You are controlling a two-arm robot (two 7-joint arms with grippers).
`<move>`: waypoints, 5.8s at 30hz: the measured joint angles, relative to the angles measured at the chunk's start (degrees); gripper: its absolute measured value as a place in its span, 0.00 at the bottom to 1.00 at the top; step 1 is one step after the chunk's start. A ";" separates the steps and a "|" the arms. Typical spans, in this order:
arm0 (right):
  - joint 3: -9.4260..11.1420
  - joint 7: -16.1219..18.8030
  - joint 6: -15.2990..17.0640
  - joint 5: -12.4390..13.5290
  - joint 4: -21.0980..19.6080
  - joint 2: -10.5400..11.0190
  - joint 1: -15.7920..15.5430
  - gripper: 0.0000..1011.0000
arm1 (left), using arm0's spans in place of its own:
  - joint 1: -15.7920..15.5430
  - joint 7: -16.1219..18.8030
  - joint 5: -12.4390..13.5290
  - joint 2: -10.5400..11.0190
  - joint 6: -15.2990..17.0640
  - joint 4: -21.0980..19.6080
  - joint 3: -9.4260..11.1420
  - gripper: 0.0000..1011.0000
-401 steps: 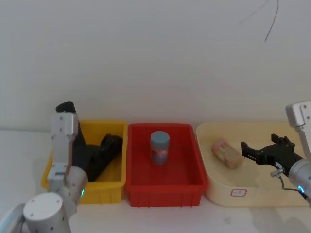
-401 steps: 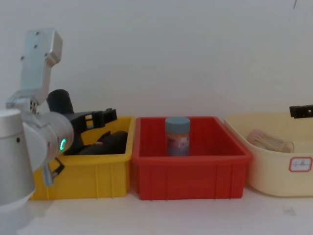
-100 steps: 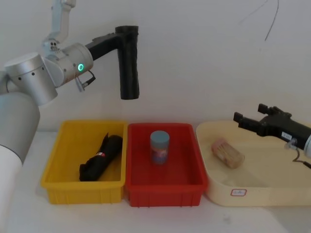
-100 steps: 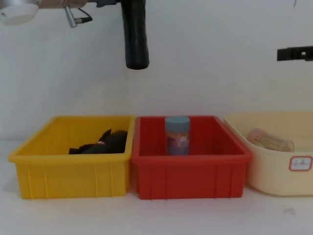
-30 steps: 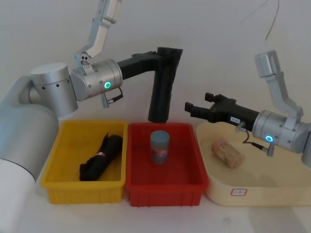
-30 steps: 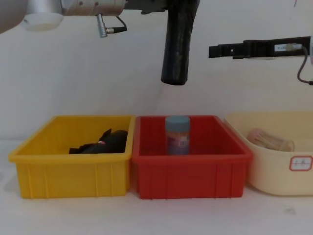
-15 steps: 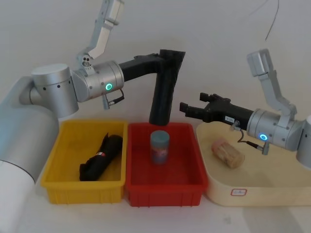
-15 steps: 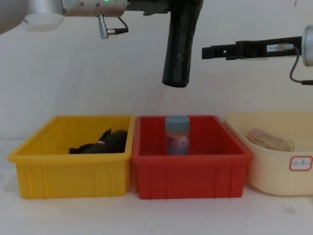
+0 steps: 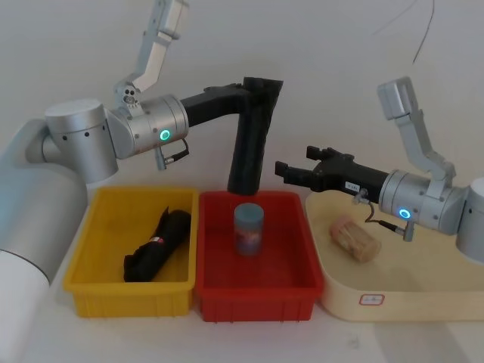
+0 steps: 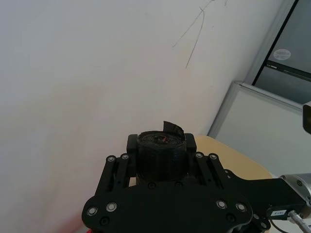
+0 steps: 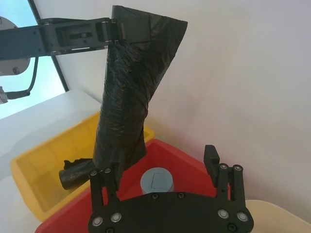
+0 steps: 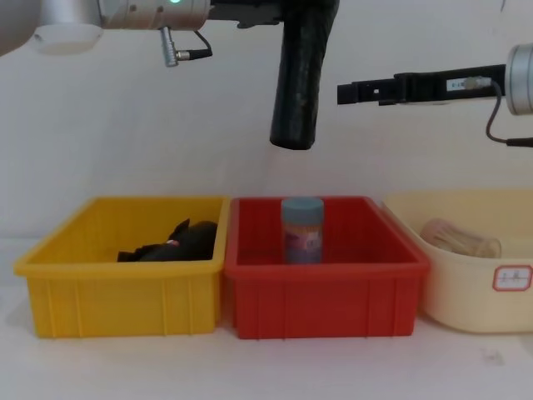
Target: Pick up the garbage bag with the one hand and transfer it to the other hand.
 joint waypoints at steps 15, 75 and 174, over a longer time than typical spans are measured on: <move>0.89 3.22 0.36 3.81 -0.46 0.12 -0.53 0.99 | -0.10 0.21 -0.19 0.20 -0.01 0.19 0.00 0.53; -5.53 7.36 -2.22 5.42 17.91 -7.82 10.77 0.99 | -0.15 0.28 -0.24 0.26 -0.01 0.25 0.00 0.53; -6.85 6.22 -4.08 4.84 23.84 -10.62 14.38 0.59 | -0.15 0.28 -0.25 0.27 -0.01 0.25 0.00 0.99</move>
